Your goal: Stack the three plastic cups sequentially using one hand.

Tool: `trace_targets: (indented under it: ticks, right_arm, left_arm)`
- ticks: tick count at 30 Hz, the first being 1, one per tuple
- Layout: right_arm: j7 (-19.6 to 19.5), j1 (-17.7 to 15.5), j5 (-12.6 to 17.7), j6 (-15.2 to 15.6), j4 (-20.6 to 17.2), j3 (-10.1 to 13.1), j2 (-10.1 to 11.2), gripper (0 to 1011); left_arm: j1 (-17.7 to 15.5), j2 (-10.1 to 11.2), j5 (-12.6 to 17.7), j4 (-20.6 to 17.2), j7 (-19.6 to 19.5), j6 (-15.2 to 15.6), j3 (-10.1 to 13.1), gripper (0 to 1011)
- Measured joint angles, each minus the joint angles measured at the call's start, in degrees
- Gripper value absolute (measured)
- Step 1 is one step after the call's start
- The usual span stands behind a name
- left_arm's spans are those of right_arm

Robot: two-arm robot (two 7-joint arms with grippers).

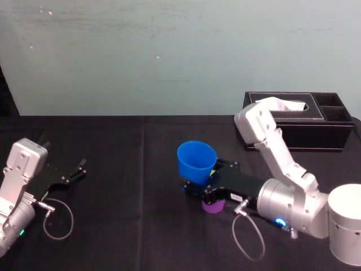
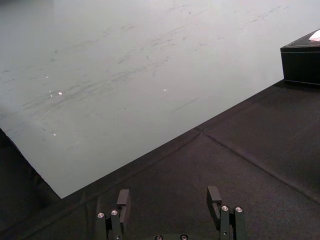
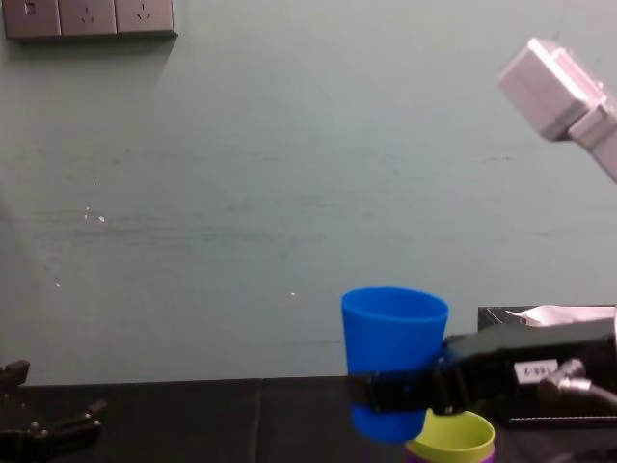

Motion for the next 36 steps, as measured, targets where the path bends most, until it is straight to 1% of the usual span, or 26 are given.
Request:
trace_targets:
  ticks: [5, 10, 23, 30, 36]
  right_arm:
    - [-0.6, 0.9, 1.1, 0.7, 0.4, 1.1, 0.2, 696]
    - [-1.2, 1.2, 1.8, 0.7, 1.1, 1.9, 0.6, 696]
    - [-2.4, 1.5, 1.9, 0.9, 3.6, 2.7, 2.0, 696]
    - [-2.7, 1.5, 1.4, -0.1, 4.5, 2.7, 1.9, 696]
    - [-2.9, 1.2, 0.7, -1.8, 5.5, 2.2, 1.4, 696]
  left_arm:
    - [0.0, 0.0, 0.0, 0.0, 0.0, 0.0, 0.0, 1000]
    - [0.0, 0.0, 0.0, 0.0, 0.0, 0.0, 0.0, 1000]
    - [0.0, 0.0, 0.0, 0.0, 0.0, 0.0, 0.0, 1000]
    - [0.0, 0.0, 0.0, 0.0, 0.0, 0.0, 0.0, 1000]
    - [0.0, 0.0, 0.0, 0.0, 0.0, 0.0, 0.0, 1000]
